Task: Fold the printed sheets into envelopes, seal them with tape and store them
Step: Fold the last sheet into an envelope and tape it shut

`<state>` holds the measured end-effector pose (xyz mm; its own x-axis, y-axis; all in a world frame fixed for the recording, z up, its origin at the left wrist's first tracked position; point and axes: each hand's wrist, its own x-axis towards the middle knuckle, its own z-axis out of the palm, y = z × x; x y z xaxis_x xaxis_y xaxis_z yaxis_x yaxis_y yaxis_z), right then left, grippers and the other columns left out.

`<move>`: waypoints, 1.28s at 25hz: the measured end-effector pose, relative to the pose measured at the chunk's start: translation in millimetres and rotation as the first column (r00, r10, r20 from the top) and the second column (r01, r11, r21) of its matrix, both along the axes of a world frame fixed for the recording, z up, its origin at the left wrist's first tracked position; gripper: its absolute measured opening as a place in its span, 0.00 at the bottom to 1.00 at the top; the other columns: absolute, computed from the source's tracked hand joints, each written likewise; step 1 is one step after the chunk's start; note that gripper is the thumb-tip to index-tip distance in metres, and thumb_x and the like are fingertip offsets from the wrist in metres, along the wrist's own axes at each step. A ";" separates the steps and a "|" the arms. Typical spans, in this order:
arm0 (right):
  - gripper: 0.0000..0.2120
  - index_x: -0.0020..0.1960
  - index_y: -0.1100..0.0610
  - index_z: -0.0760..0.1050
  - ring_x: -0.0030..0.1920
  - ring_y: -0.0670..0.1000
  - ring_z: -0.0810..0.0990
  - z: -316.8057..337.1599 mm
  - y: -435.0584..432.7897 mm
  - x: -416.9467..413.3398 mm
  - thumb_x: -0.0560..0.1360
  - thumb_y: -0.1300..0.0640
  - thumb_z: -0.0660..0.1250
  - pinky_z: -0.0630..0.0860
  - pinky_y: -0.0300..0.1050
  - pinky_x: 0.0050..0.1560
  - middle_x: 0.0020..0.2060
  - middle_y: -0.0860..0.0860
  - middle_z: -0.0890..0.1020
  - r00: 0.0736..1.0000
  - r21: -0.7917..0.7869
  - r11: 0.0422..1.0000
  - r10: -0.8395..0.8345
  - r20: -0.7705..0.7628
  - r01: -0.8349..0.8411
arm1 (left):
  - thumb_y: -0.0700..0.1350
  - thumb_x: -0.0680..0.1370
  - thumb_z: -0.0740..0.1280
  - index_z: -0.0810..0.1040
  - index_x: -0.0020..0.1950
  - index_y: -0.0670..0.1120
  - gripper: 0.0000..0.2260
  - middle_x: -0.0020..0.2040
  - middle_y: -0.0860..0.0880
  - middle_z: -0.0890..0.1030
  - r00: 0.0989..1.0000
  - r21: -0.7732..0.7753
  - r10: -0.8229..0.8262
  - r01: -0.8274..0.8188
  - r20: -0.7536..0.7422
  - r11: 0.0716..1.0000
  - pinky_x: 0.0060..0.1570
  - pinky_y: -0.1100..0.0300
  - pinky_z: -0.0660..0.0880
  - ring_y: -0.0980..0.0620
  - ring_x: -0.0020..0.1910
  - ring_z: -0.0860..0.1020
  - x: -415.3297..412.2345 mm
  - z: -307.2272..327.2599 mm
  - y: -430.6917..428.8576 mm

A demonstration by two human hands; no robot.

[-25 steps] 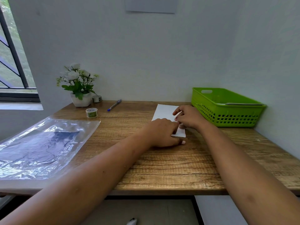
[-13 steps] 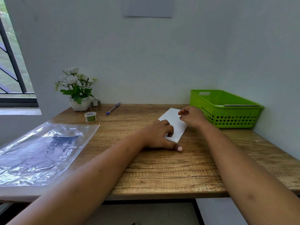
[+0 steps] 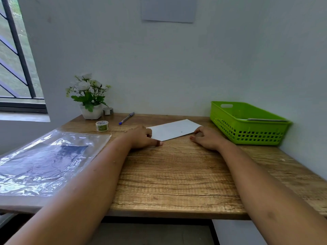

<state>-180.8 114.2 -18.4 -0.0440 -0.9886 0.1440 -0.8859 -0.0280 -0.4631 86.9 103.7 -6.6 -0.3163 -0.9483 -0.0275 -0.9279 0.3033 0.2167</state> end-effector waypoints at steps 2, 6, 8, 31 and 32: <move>0.24 0.67 0.52 0.69 0.67 0.56 0.71 -1.9 -4.3 -0.2 0.75 0.44 0.66 0.68 0.46 0.64 0.68 0.55 0.71 0.999 -0.009 1.000 -0.021 0.047 0.022 | 0.64 0.72 0.64 0.75 0.45 0.47 0.20 0.53 0.47 0.73 0.997 -0.025 -0.021 0.019 -0.078 0.999 0.52 0.54 0.70 0.49 0.50 0.72 -0.8 0.5 -1.9; 0.32 0.74 0.51 0.61 0.72 0.56 0.64 -3.6 -7.6 -7.2 0.74 0.45 0.67 0.63 0.47 0.69 0.74 0.55 0.64 0.991 -0.019 0.999 -0.047 0.129 0.049 | 0.54 0.73 0.68 0.73 0.38 0.44 0.14 0.50 0.46 0.76 0.986 -0.077 -0.050 0.038 -0.156 0.996 0.49 0.52 0.72 0.49 0.46 0.73 8.7 0.0 -6.0; 0.32 0.71 0.51 0.67 0.71 0.55 0.67 -2.0 -8.9 -9.3 0.70 0.46 0.72 0.65 0.46 0.68 0.72 0.55 0.67 0.986 -0.045 0.997 -0.049 0.157 0.057 | 0.51 0.73 0.68 0.73 0.41 0.47 0.09 0.51 0.49 0.74 0.986 -0.107 -0.052 0.036 -0.156 0.994 0.48 0.55 0.70 0.50 0.49 0.72 12.0 2.2 -3.8; 0.09 0.44 0.50 0.76 0.39 0.50 0.77 37.2 11.6 -19.0 0.69 0.59 0.75 0.73 0.41 0.38 0.40 0.52 0.80 0.852 -0.493 0.842 0.081 0.517 0.220 | 0.55 0.70 0.72 0.80 0.49 0.42 0.17 0.46 0.39 0.82 0.503 -0.251 -0.074 -0.295 -0.861 0.922 0.52 0.47 0.77 0.41 0.48 0.80 18.3 12.3 -4.2; 0.10 0.46 0.49 0.76 0.40 0.51 0.77 39.7 12.6 -17.7 0.69 0.56 0.75 0.73 0.43 0.40 0.41 0.51 0.80 0.859 -0.505 0.835 0.081 0.506 0.219 | 0.54 0.70 0.72 0.80 0.50 0.42 0.17 0.47 0.41 0.83 0.406 -0.213 -0.067 -0.326 -0.911 0.921 0.53 0.47 0.78 0.43 0.48 0.81 18.8 13.4 -3.6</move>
